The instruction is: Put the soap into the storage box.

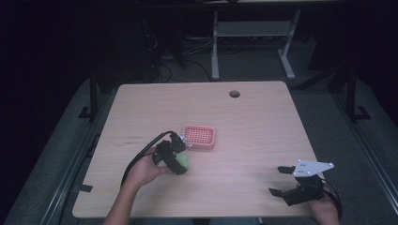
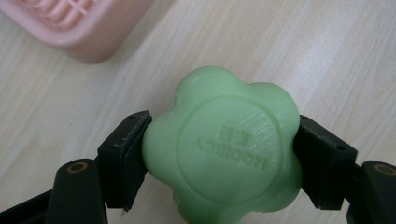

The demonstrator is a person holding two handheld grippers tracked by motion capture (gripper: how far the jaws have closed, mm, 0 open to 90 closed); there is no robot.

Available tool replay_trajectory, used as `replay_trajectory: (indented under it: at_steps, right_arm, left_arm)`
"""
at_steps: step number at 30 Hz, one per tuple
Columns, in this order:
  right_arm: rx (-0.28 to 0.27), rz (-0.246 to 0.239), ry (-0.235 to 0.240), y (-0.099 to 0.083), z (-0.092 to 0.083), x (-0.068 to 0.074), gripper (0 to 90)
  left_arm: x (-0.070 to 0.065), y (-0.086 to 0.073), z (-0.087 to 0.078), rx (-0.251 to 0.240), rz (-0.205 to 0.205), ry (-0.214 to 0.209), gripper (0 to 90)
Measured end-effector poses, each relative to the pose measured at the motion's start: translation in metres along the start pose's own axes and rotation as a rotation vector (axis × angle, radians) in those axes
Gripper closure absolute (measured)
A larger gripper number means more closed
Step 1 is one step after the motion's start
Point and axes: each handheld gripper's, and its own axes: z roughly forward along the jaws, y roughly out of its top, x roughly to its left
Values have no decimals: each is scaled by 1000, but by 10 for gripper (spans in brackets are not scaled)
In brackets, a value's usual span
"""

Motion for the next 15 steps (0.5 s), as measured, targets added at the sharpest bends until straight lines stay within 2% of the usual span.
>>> replay_trajectory:
  at_steps: [15]
  right_arm:
    - [-5,-1,2,0,1,-1,138]
  left_arm:
    - [14,27,-15,-27,18,-4,267]
